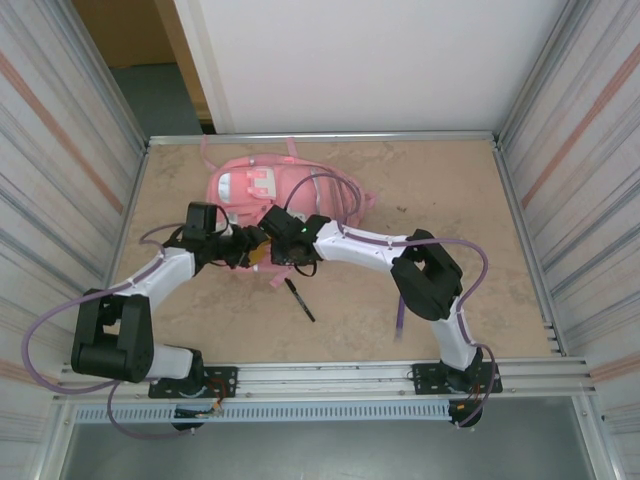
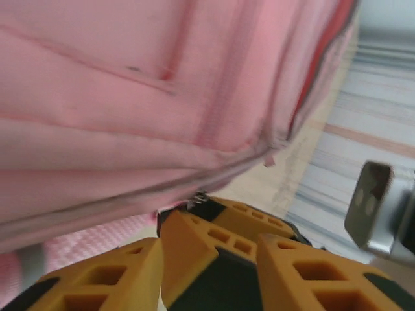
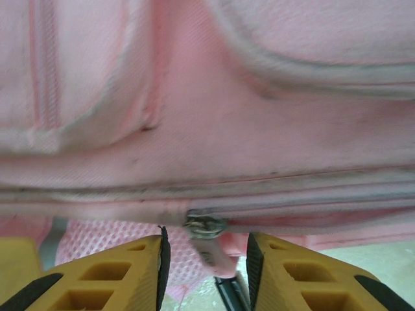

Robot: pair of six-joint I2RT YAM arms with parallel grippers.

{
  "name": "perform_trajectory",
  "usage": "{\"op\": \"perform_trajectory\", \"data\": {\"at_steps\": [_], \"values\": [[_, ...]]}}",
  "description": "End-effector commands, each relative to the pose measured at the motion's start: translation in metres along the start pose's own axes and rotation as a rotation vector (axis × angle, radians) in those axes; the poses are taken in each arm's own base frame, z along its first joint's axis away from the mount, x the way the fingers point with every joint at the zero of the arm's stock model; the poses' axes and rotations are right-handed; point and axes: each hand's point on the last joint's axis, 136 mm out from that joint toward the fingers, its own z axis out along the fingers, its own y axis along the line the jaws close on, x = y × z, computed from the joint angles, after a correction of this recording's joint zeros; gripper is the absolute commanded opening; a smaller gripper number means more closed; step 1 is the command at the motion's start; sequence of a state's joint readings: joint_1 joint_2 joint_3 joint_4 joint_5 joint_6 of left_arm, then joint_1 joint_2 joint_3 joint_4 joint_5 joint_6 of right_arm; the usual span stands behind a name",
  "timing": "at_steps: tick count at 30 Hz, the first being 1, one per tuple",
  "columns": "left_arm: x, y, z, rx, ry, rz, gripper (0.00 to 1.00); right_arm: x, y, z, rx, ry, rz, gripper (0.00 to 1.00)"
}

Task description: Pack the student bag

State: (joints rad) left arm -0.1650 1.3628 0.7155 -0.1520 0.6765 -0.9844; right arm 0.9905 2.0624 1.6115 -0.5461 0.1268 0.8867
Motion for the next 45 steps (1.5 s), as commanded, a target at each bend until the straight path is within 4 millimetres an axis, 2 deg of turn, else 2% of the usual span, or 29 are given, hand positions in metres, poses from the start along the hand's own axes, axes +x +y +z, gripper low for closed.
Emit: {"op": "perform_trajectory", "data": {"at_steps": [1, 5, 9, 11, 12, 15, 17, 20, 23, 25, 29, 35, 38, 41, 45], "values": [[-0.009, 0.012, -0.01, -0.087, -0.076, 0.014, 0.49, 0.014, 0.011, 0.01, -0.066, 0.059, -0.095, 0.37], [-0.013, 0.026, -0.011, -0.124, -0.131, -0.013, 0.54, 0.008, -0.005, 0.017, 0.026, 0.037, -0.108, 0.37], [-0.02, 0.051, -0.011, -0.19, -0.203, -0.077, 0.56, 0.001, -0.017, 0.019, 0.11, 0.019, -0.136, 0.37], [-0.023, 0.052, -0.007, -0.173, -0.214, -0.084, 0.56, 0.001, -0.017, 0.02, 0.108, 0.023, -0.134, 0.37], [-0.025, 0.054, -0.006, -0.177, -0.223, -0.096, 0.57, 0.001, -0.016, 0.022, 0.105, 0.018, -0.132, 0.36], [-0.039, 0.05, -0.002, -0.162, -0.268, -0.097, 0.57, 0.0, -0.011, 0.022, 0.099, 0.009, -0.136, 0.21], [-0.048, 0.048, -0.001, -0.171, -0.293, -0.084, 0.56, -0.001, -0.01, 0.022, 0.093, 0.009, -0.134, 0.17], [-0.056, 0.043, -0.004, -0.211, -0.302, -0.042, 0.48, -0.003, -0.008, 0.022, 0.091, 0.004, -0.133, 0.12], [-0.061, 0.048, -0.009, -0.268, -0.332, -0.025, 0.34, -0.003, -0.005, 0.015, 0.072, 0.032, -0.111, 0.09], [-0.062, 0.053, -0.014, -0.297, -0.352, -0.015, 0.24, 0.002, 0.004, 0.004, 0.01, 0.073, -0.077, 0.08], [-0.067, 0.06, -0.027, -0.369, -0.392, 0.027, 0.14, 0.008, 0.014, -0.013, -0.159, 0.168, 0.04, 0.04], [-0.078, 0.063, -0.03, -0.328, -0.393, 0.004, 0.05, 0.025, 0.02, -0.01, -0.471, 0.378, 0.287, 0.02], [-0.086, 0.066, -0.03, -0.33, -0.394, -0.008, 0.0, 0.027, 0.013, -0.012, -0.489, 0.394, 0.34, 0.01], [-0.092, 0.067, -0.032, -0.327, -0.394, -0.014, 0.0, 0.022, 0.005, -0.017, -0.499, 0.383, 0.403, 0.01], [-0.1, 0.074, -0.041, -0.357, -0.438, -0.012, 0.0, 0.016, -0.017, -0.018, -0.483, 0.369, 0.482, 0.0]]}}
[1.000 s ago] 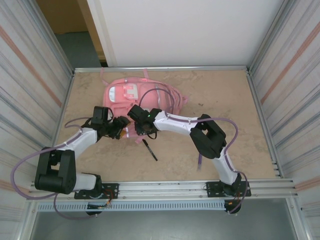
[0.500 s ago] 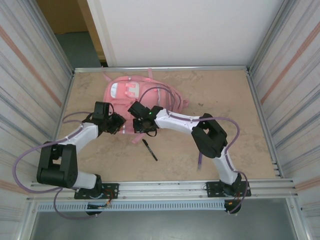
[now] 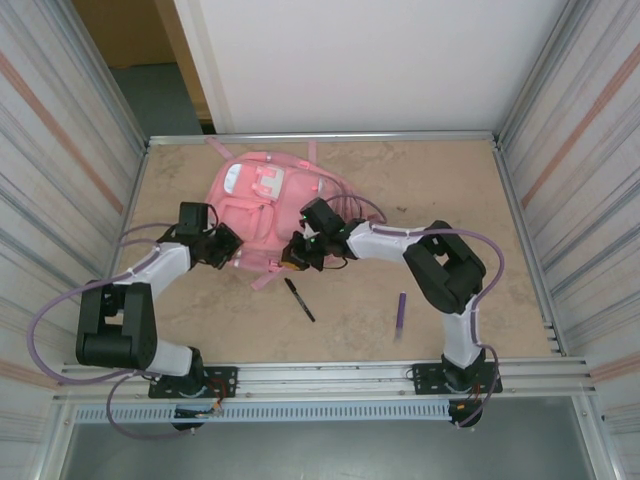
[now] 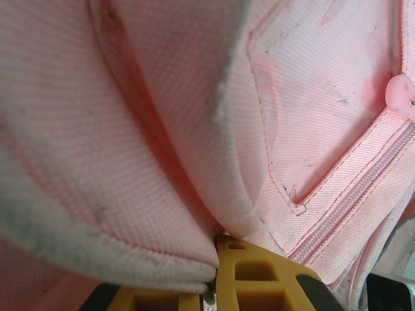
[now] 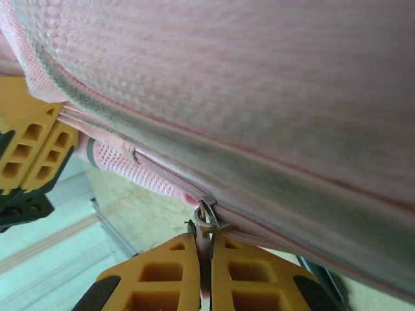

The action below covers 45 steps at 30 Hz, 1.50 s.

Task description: Pack the student bag

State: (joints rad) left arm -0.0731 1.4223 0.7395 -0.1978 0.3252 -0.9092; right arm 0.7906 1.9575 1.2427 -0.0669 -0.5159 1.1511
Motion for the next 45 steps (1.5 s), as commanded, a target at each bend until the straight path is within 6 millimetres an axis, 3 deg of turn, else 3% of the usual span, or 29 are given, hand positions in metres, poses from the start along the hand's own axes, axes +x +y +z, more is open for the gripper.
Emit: {"op": "perform_trajectory", "data": {"at_steps": [1, 9, 13, 17, 23, 29, 33, 36, 37, 39, 40, 45], "values": [[-0.038, 0.018, -0.008, -0.086, -0.138, 0.007, 0.0, 0.003, -0.01, -0.024, 0.0, 0.006, 0.117, 0.0], [-0.072, 0.017, -0.017, -0.068, -0.187, 0.007, 0.0, -0.006, -0.054, -0.058, 0.048, -0.064, 0.183, 0.0], [-0.082, 0.011, -0.013, -0.072, -0.189, 0.022, 0.0, -0.008, -0.068, -0.071, 0.117, -0.097, 0.134, 0.0], [-0.083, 0.011, -0.001, -0.08, -0.146, 0.009, 0.0, -0.008, -0.073, -0.081, 0.186, -0.131, 0.066, 0.0], [-0.093, 0.029, 0.001, -0.19, -0.182, -0.01, 0.0, -0.023, -0.092, -0.102, 0.267, -0.189, 0.023, 0.0], [-0.104, 0.021, 0.011, -0.176, -0.175, -0.026, 0.0, -0.037, -0.107, -0.13, 0.39, -0.234, -0.105, 0.0], [-0.109, 0.009, 0.022, -0.154, -0.124, -0.013, 0.0, -0.037, -0.113, -0.135, 0.391, -0.22, -0.134, 0.0], [-0.101, 0.002, 0.026, -0.129, -0.054, -0.023, 0.0, -0.029, -0.103, -0.133, 0.377, -0.176, -0.193, 0.0], [-0.096, 0.003, 0.026, -0.125, -0.034, -0.038, 0.04, -0.025, -0.097, -0.132, 0.379, -0.169, -0.232, 0.04], [-0.082, 0.004, 0.022, -0.102, -0.005, -0.073, 0.35, -0.019, -0.083, -0.129, 0.395, -0.168, -0.307, 0.09], [-0.073, 0.004, 0.019, -0.082, 0.009, -0.085, 0.45, -0.017, -0.076, -0.128, 0.406, -0.176, -0.337, 0.12], [-0.031, 0.008, -0.009, -0.075, -0.01, -0.062, 0.52, -0.012, -0.043, -0.118, 0.387, -0.236, -0.446, 0.29]]}}
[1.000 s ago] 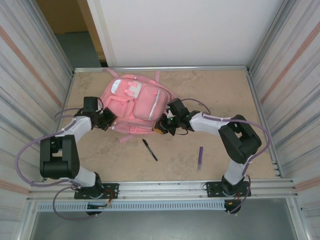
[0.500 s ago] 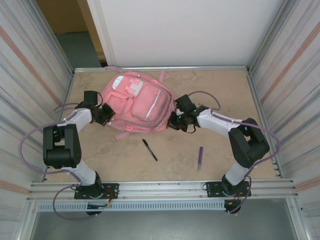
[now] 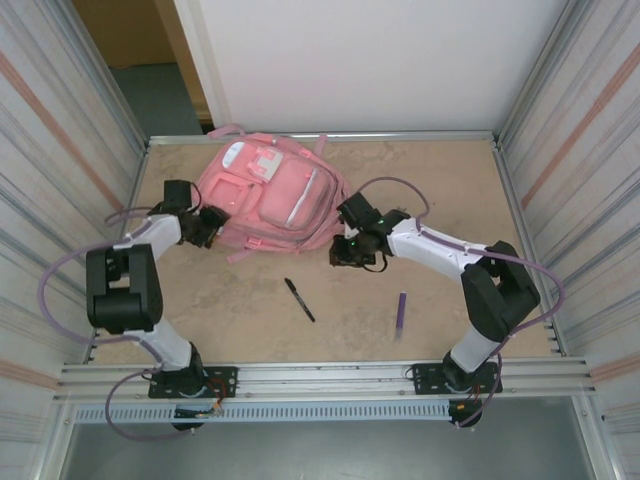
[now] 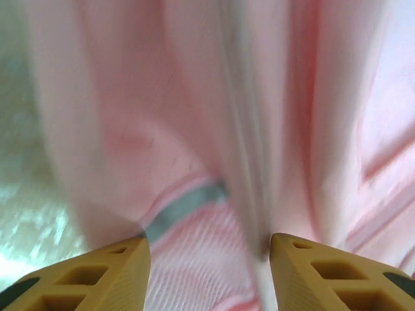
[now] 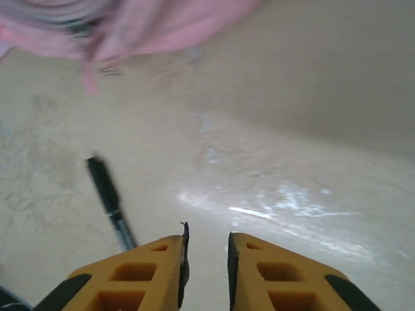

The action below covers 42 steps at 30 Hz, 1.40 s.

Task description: Pack the student bag

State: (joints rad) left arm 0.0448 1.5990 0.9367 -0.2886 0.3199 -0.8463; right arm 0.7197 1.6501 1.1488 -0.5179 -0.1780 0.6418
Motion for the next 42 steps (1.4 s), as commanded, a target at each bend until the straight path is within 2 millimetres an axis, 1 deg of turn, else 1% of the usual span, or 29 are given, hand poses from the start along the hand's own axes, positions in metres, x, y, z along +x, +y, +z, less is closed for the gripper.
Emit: {"op": "perform_trajectory", "data": {"at_steps": [1, 2, 4, 6, 7, 12, 14, 15, 17, 19, 22, 25, 26, 27, 29, 30, 31, 33, 37, 40, 42], "values": [[0.036, 0.007, -0.023, -0.021, 0.005, -0.007, 0.52, -0.017, 0.02, -0.014, -0.022, -0.098, -0.071, 0.31], [0.045, 0.009, -0.025, -0.035, -0.011, -0.003, 0.52, -0.019, 0.027, -0.012, -0.046, -0.105, -0.072, 0.32], [0.071, 0.003, -0.027, -0.034, -0.037, 0.048, 0.52, -0.023, 0.038, -0.004, -0.08, -0.106, -0.031, 0.32], [0.086, -0.003, -0.029, -0.024, -0.045, 0.07, 0.52, -0.023, 0.049, 0.004, -0.107, -0.104, 0.007, 0.33], [0.09, -0.005, -0.029, -0.011, -0.045, 0.073, 0.52, -0.023, 0.056, 0.009, -0.121, -0.11, 0.013, 0.34], [0.093, -0.01, -0.02, 0.022, -0.024, 0.032, 0.56, -0.03, 0.066, 0.033, -0.145, -0.097, 0.09, 0.34], [0.093, -0.018, -0.017, 0.047, -0.037, 0.043, 0.56, -0.031, 0.069, 0.042, -0.152, -0.094, 0.1, 0.35], [0.093, -0.023, -0.016, 0.062, -0.057, 0.057, 0.56, -0.031, 0.069, 0.048, -0.149, -0.091, 0.104, 0.36], [0.089, -0.028, -0.014, 0.06, -0.101, 0.071, 0.58, -0.032, 0.067, 0.057, -0.137, -0.086, 0.121, 0.37], [0.086, -0.03, -0.007, 0.051, -0.103, 0.057, 0.59, -0.032, 0.064, 0.063, -0.124, -0.083, 0.136, 0.38], [0.087, -0.039, 0.008, 0.066, -0.072, 0.051, 0.6, -0.032, 0.063, 0.067, -0.123, -0.083, 0.144, 0.38], [0.087, -0.043, 0.025, 0.051, -0.044, 0.047, 0.59, -0.03, 0.068, 0.069, -0.133, -0.055, 0.149, 0.35], [0.087, -0.048, 0.029, 0.061, -0.031, 0.042, 0.58, -0.027, 0.071, 0.069, -0.141, -0.044, 0.15, 0.33], [0.088, -0.055, 0.032, 0.085, -0.012, 0.035, 0.55, -0.024, 0.073, 0.067, -0.146, -0.041, 0.149, 0.32], [0.087, -0.073, 0.032, 0.146, 0.011, 0.042, 0.53, -0.017, 0.075, 0.064, -0.137, -0.05, 0.134, 0.32], [0.086, -0.081, 0.029, 0.162, 0.012, 0.057, 0.53, -0.014, 0.073, 0.063, -0.127, -0.049, 0.131, 0.32], [0.085, -0.084, 0.027, 0.156, 0.011, 0.064, 0.54, -0.011, 0.072, 0.062, -0.123, -0.046, 0.131, 0.32], [0.087, -0.084, 0.022, 0.131, 0.009, 0.067, 0.56, -0.006, 0.068, 0.057, -0.122, -0.04, 0.134, 0.31], [0.092, -0.087, 0.008, 0.148, -0.028, 0.051, 0.57, -0.001, 0.062, 0.042, -0.115, -0.062, 0.103, 0.31], [0.088, -0.08, -0.007, 0.121, -0.111, 0.039, 0.56, 0.001, 0.058, 0.034, -0.104, -0.067, 0.084, 0.31], [0.083, -0.077, -0.011, 0.114, -0.156, 0.024, 0.56, 0.0, 0.057, 0.03, -0.096, -0.078, 0.075, 0.31]]}}
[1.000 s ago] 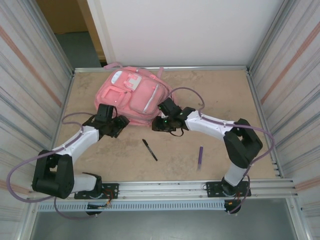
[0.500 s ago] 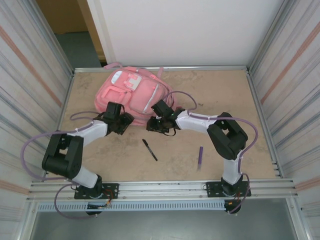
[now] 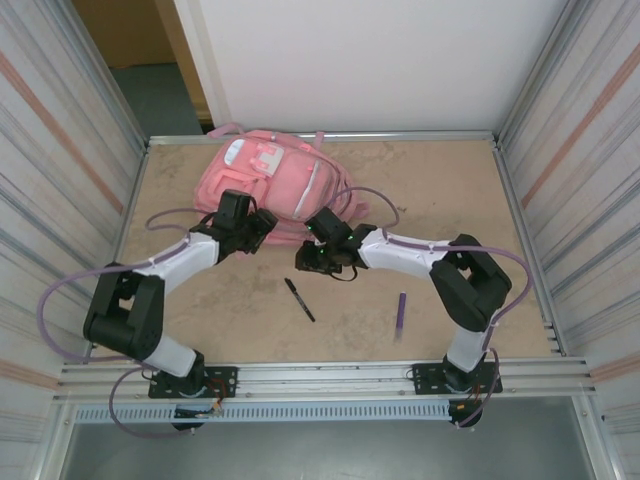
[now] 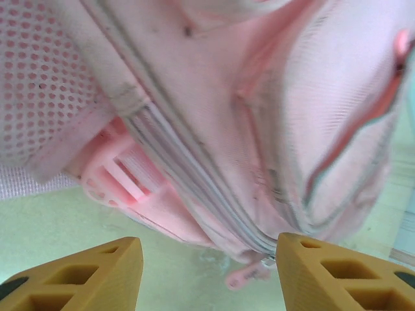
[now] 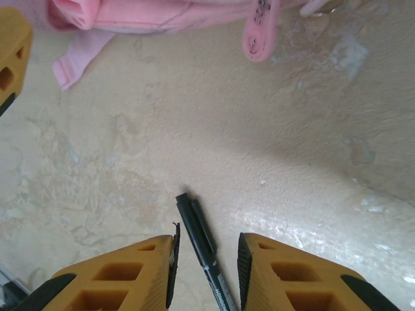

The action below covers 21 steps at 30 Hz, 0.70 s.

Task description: Pack the student bag

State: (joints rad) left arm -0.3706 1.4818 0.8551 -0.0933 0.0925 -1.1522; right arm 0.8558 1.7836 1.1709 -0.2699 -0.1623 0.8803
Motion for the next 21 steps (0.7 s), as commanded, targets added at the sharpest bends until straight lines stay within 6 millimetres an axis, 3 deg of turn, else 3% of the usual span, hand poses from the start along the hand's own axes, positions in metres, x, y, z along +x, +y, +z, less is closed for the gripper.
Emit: {"op": "perform_trajectory", "data": {"at_steps": [1, 8, 13, 16, 19, 21], "values": [[-0.016, 0.01, -0.011, -0.042, -0.114, -0.034, 0.55, -0.005, -0.003, -0.016, 0.019, -0.039, -0.031, 0.31], [-0.011, 0.016, 0.026, -0.051, -0.044, -0.062, 0.52, -0.012, 0.0, -0.017, -0.001, -0.042, -0.028, 0.3], [-0.041, 0.003, 0.053, -0.031, 0.05, -0.033, 0.44, -0.009, 0.002, -0.02, -0.01, -0.034, -0.035, 0.3], [-0.046, 0.001, 0.055, -0.018, 0.055, -0.012, 0.33, -0.008, -0.002, -0.018, -0.001, -0.034, -0.039, 0.3], [-0.047, 0.004, 0.046, -0.016, 0.03, 0.009, 0.05, -0.009, -0.004, -0.014, 0.001, -0.02, -0.026, 0.31], [-0.044, 0.003, 0.04, -0.007, 0.034, 0.011, 0.0, -0.012, -0.003, -0.012, -0.004, -0.023, -0.01, 0.34]]}}
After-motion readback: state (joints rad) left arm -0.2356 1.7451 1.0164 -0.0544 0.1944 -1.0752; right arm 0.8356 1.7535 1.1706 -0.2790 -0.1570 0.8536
